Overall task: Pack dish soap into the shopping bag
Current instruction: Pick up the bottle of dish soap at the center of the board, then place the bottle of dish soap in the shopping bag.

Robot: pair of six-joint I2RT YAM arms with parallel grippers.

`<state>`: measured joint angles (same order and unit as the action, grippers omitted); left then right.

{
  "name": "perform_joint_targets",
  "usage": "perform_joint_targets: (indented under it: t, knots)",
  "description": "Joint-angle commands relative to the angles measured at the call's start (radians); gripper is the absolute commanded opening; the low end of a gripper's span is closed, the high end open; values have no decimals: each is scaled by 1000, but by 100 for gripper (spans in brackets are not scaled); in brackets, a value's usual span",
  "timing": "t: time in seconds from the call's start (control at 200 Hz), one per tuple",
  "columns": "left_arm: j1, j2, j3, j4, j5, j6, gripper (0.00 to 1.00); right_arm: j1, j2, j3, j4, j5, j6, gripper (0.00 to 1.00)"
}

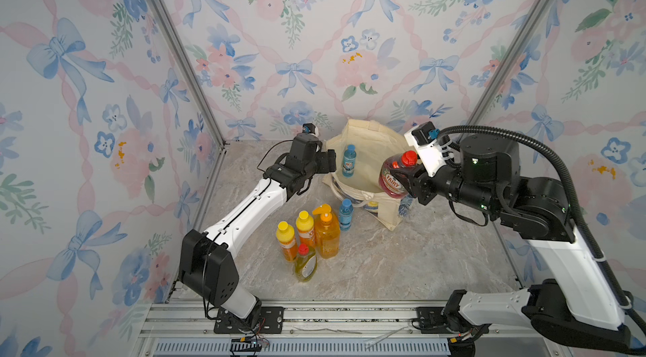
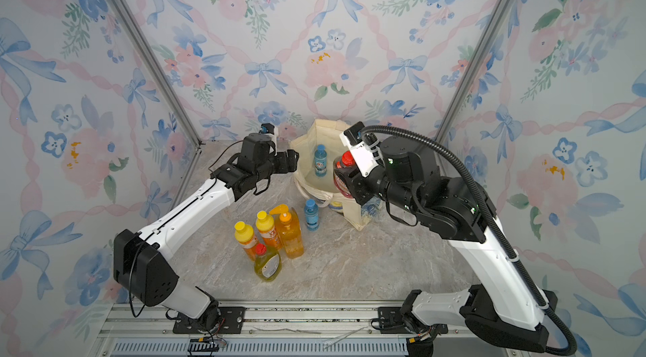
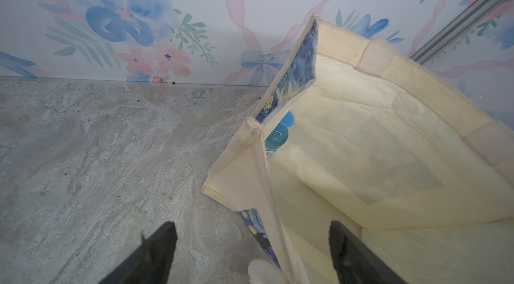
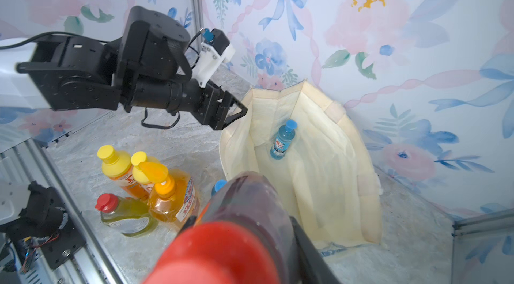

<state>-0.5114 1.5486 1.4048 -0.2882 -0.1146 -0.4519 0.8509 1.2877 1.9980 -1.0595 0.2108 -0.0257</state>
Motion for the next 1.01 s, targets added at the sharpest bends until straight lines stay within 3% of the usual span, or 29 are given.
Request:
perform_joint_targets:
  t: [0.0, 0.275, 0.625, 0.825, 1.0]
  knots:
    - [-9, 9, 1, -10, 14, 4, 81, -65, 96, 85, 92, 38, -45, 0]
    - [-10, 3, -13, -9, 22, 9, 75, -208, 346, 219, 165, -102, -37, 0]
    - [-11, 20, 2, -9, 41, 15, 69, -273, 542, 185, 273, -226, -12, 0]
    - [-12, 22, 1, -9, 47, 13, 66, -284, 554, 22, 458, -272, 24, 0]
    - [-16, 25, 6, -9, 52, 14, 57, -302, 546, -139, 670, -301, 92, 0]
